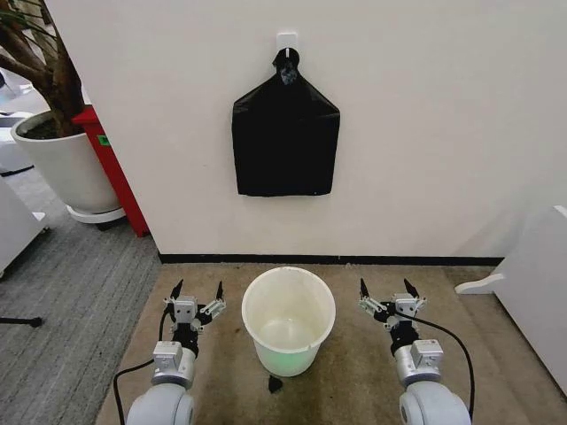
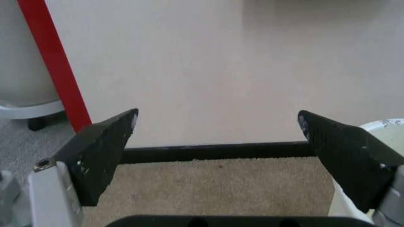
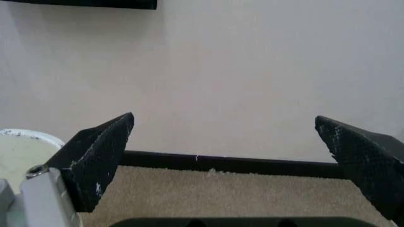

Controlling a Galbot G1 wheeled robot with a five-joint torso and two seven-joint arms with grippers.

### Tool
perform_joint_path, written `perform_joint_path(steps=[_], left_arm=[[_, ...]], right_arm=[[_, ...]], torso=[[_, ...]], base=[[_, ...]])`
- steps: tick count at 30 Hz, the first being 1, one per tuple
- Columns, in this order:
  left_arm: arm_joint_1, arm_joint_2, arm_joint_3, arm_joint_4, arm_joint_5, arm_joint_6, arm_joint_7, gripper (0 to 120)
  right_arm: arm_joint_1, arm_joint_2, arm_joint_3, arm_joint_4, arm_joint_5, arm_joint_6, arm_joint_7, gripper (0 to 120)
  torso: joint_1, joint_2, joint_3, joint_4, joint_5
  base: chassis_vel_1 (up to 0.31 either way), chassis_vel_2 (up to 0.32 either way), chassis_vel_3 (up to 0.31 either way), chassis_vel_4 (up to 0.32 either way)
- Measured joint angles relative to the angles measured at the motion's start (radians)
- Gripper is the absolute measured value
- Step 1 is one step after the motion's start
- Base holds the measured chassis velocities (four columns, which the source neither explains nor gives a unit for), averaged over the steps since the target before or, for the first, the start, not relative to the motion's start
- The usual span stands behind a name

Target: Place the garbage bag over the trash bin.

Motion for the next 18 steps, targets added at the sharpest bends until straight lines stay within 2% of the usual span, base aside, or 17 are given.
perform_joint_path(steps=[18], left_arm=[[0.0,0.0,0.0,0.0,0.0,0.0,0.0,100]], right_arm=[[0.0,0.0,0.0,0.0,0.0,0.0,0.0,100]], torso=[[0.0,0.0,0.0,0.0,0.0]], base=[[0.0,0.0,0.0,0.0]])
